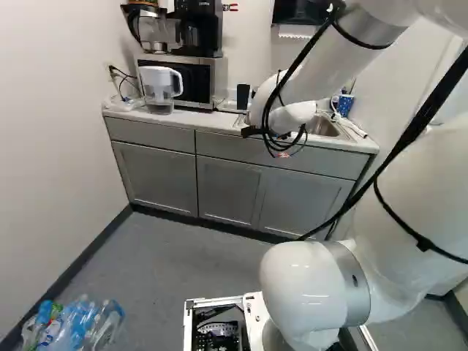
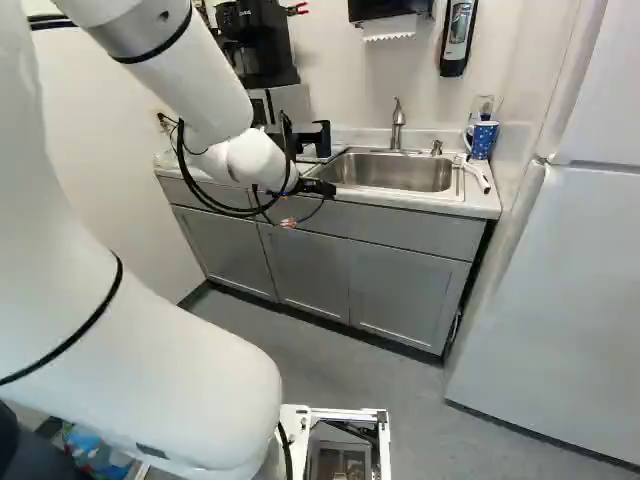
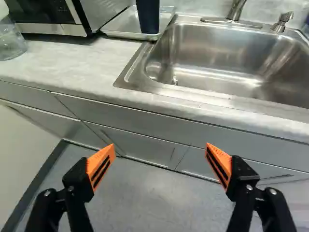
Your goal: Rinse the cup and place it in the tray
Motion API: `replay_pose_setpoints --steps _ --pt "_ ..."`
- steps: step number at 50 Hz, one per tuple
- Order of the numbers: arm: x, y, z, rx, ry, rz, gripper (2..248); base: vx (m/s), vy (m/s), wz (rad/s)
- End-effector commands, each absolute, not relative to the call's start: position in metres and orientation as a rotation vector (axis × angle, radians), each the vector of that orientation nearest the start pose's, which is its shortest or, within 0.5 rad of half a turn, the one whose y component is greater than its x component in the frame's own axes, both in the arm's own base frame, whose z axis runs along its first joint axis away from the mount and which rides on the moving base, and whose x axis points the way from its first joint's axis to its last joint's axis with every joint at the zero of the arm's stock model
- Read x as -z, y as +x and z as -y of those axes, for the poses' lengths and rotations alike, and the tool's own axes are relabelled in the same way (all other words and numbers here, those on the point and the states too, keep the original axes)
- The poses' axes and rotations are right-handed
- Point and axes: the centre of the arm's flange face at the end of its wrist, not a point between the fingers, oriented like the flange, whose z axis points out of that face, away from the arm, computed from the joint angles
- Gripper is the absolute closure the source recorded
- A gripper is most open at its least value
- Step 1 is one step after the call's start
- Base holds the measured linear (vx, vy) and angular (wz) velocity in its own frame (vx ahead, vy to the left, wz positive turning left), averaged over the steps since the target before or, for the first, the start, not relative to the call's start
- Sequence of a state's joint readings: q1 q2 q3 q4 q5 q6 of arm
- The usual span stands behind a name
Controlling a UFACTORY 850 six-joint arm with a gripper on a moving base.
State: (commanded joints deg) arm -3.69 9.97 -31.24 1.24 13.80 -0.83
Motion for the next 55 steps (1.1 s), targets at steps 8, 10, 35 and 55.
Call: replay_pose_setpoints --steps 8,10,35,55 --pt "-0.457 0.383 0.022 1.52 -2.781 -0.088 3 0.0 0.0 0.0" --pt "-0.453 0.38 0.021 1.533 -2.774 -0.085 3 0.0 0.0 0.0" --pt "-0.41 0.334 0.01 1.671 -2.682 -0.045 3 0.0 0.0 0.0" --pt "-0.388 0.304 0.005 1.747 -2.624 -0.023 3 0.0 0.0 0.0"
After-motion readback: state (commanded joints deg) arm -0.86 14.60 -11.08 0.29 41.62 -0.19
